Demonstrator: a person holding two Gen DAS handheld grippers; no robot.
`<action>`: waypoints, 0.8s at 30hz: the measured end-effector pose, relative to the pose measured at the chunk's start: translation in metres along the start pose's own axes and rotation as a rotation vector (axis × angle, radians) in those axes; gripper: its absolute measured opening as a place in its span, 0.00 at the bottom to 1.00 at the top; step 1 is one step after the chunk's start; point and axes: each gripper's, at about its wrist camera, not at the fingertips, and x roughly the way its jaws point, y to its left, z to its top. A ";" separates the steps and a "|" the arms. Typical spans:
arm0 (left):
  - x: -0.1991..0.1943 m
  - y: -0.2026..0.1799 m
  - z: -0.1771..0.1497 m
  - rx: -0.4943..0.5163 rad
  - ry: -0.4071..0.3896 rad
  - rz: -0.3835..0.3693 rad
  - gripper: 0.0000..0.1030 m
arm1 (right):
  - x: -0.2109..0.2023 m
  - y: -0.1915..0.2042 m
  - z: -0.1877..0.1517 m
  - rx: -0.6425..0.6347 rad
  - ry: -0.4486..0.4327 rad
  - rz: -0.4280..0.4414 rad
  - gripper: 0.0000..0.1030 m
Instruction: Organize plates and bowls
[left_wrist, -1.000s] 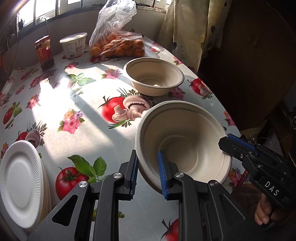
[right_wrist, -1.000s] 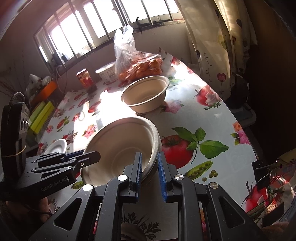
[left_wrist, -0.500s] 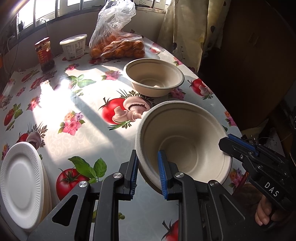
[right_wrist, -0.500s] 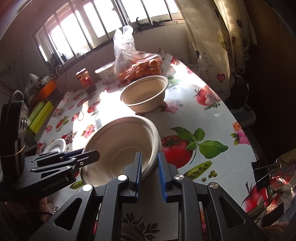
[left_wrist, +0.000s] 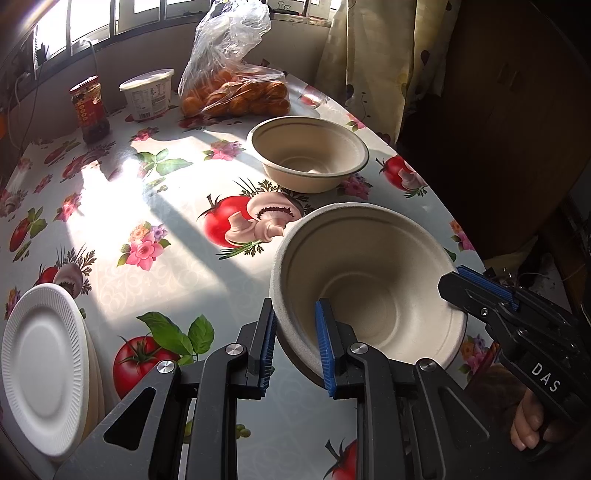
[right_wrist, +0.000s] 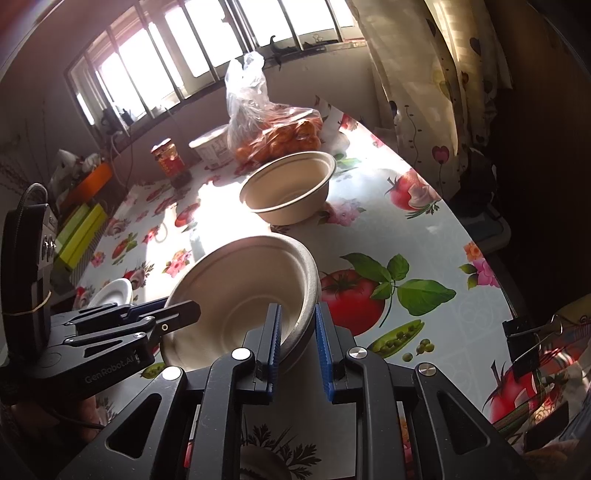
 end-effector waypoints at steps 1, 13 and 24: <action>0.000 0.001 0.000 0.001 0.000 0.000 0.22 | 0.000 0.000 0.000 0.000 0.000 0.000 0.18; 0.001 0.001 0.000 0.000 0.008 0.007 0.22 | 0.002 -0.001 0.000 0.002 0.006 0.009 0.25; 0.001 0.000 0.000 -0.001 0.008 0.004 0.22 | 0.002 -0.001 0.001 0.003 0.005 0.009 0.27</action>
